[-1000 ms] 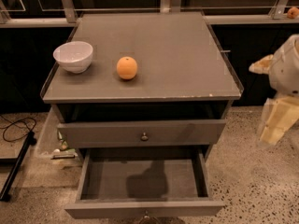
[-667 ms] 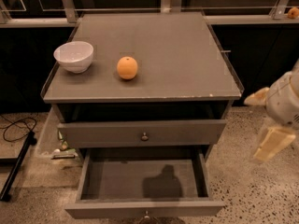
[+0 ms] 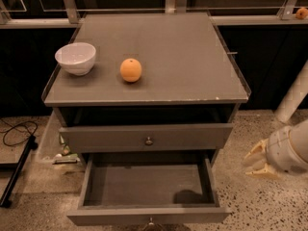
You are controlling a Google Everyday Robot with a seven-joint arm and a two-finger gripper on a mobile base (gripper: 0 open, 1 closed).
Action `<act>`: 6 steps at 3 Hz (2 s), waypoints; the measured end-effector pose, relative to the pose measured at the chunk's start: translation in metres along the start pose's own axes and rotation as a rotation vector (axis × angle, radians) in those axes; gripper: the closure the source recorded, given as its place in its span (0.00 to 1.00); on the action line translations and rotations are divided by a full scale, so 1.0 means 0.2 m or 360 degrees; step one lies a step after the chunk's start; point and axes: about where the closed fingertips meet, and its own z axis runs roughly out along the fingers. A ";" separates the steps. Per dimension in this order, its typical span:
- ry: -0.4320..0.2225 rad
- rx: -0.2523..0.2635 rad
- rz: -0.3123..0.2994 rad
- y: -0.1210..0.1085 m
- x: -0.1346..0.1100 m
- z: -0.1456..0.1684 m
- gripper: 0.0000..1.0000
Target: Close middle drawer
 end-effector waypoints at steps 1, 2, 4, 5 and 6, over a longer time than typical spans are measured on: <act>-0.0010 0.0005 0.0001 0.00 0.02 0.03 0.88; -0.0011 0.0005 0.0001 0.00 0.02 0.03 1.00; -0.0338 -0.0017 0.0131 0.13 0.11 0.48 1.00; -0.0489 0.0028 0.0139 0.10 0.11 0.72 1.00; -0.0554 0.0018 0.0185 0.09 0.16 0.89 1.00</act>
Offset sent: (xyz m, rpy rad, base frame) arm 0.0000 -0.0017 -0.0090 0.0092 -0.0045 -0.0021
